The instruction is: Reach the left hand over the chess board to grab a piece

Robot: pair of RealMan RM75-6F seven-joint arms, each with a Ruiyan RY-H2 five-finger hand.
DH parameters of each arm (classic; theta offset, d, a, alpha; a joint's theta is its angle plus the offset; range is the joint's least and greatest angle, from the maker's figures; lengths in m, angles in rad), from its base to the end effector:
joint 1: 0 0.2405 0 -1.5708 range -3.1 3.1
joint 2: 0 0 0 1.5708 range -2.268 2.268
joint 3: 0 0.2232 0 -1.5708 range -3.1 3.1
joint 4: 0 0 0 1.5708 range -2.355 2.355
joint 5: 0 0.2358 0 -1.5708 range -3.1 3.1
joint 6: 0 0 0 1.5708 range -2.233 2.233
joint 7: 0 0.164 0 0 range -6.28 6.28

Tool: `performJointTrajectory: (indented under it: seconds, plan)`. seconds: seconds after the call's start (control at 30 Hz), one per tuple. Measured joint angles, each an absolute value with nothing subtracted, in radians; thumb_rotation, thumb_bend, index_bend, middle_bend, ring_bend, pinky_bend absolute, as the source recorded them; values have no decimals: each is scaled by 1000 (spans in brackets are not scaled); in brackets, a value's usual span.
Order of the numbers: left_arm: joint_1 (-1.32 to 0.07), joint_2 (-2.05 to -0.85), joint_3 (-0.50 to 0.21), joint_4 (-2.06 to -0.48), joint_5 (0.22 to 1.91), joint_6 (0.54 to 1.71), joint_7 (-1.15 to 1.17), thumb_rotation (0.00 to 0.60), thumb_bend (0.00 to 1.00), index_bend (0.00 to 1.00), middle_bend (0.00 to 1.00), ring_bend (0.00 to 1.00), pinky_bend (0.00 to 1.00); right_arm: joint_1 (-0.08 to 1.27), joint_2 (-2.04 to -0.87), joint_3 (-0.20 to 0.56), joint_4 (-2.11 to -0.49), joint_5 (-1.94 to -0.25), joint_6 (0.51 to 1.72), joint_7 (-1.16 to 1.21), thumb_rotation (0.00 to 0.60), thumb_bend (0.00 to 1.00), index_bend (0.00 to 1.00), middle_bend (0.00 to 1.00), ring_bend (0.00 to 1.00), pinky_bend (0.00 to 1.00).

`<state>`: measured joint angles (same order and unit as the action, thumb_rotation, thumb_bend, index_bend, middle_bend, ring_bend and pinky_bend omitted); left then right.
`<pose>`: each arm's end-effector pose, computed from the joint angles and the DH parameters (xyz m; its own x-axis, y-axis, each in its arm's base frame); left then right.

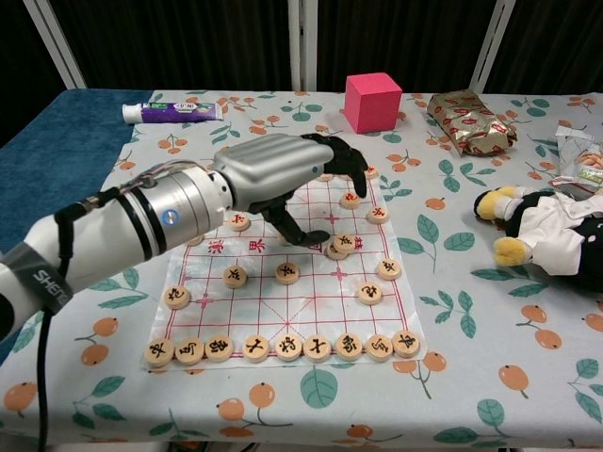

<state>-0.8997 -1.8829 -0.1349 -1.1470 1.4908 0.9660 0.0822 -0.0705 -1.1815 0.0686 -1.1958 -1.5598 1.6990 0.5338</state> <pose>-0.0300 0.3160 -0.1341 0.4323 0.2077 0.8775 0.6852 -0.7082 -0.1700 -0.3636 -0.1507 0.1821 0.2329 0.1666 0.9581 -0.9718 0.0024 0.2358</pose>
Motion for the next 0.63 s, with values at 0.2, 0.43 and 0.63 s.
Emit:
performJointTrajectory:
  seconds: [0.2, 0.43, 0.63]
  plan:
    - [-768, -1747, -107, -1394, 1478, 1137, 222, 600, 228, 101, 89, 0, 20, -70, -1186, 64, -1191, -1560, 1689, 533, 600, 102, 0, 0, 0, 0]
    - [-446, -1529, 41, -1566, 1488, 1486, 286, 600, 227, 39, 88, 0, 22, -59, -1224, 57, -1178, -1568, 1673, 479, 600, 97, 0, 0, 0, 0]
    - [-226, -1410, 138, -1515, 1493, 1666, 156, 600, 225, 56, 88, 0, 22, -57, -1250, 42, -1169, -1586, 1673, 410, 600, 96, 0, 0, 0, 0]
